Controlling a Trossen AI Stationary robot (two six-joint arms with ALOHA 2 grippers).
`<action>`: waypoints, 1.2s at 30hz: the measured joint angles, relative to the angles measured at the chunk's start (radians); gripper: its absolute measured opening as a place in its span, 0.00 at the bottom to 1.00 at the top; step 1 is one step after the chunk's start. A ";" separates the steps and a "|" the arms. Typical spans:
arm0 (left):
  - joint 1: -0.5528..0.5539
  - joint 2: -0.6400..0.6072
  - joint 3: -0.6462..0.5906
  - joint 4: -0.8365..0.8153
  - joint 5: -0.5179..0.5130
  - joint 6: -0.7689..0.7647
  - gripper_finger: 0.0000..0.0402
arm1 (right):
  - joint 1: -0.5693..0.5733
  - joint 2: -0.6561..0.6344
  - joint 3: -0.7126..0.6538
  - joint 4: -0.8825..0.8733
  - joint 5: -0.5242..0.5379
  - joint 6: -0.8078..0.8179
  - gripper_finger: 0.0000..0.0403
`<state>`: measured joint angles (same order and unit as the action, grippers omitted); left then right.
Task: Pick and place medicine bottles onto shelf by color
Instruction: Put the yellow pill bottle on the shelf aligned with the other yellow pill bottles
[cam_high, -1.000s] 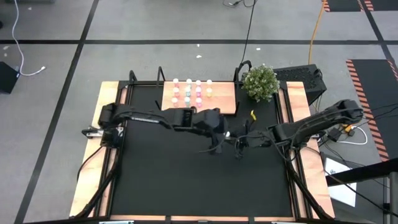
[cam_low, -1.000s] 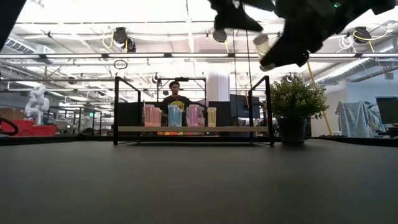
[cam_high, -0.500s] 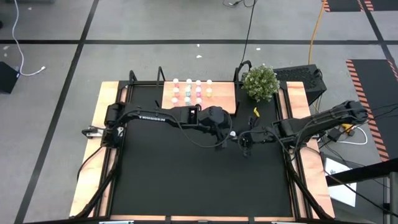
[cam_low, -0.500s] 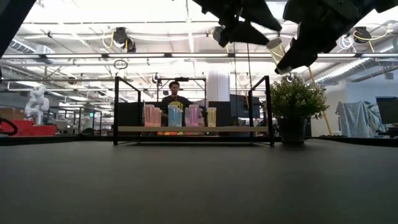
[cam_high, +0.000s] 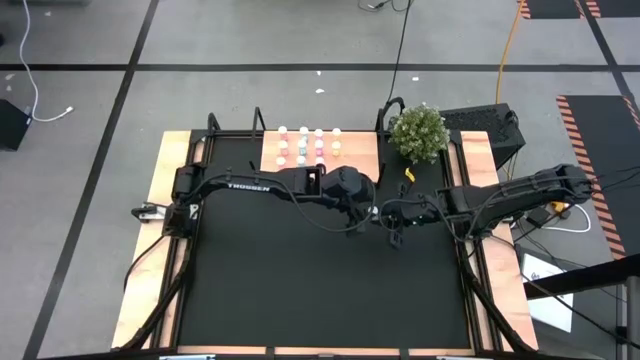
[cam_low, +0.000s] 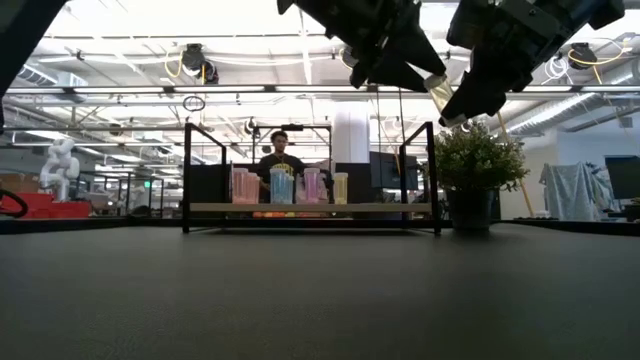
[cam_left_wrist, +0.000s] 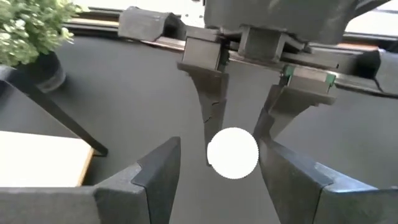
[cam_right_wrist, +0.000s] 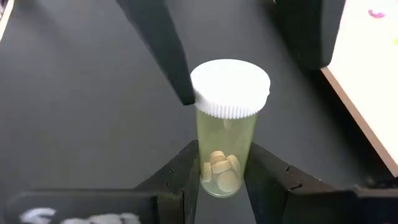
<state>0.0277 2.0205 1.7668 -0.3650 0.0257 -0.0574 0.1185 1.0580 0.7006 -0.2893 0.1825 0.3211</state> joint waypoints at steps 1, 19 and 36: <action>0.003 0.000 0.000 0.002 0.003 0.000 0.53 | -0.002 -0.001 0.000 0.000 -0.001 0.001 0.25; 0.008 0.025 0.000 0.028 0.067 0.001 0.47 | -0.008 0.000 0.000 -0.002 -0.003 0.011 0.25; 0.031 0.023 0.000 0.022 0.079 -0.027 0.32 | -0.008 0.000 0.000 -0.003 0.027 0.015 0.36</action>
<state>0.0591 2.0436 1.7668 -0.3434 0.1043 -0.0849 0.1104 1.0580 0.7010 -0.2927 0.2090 0.3364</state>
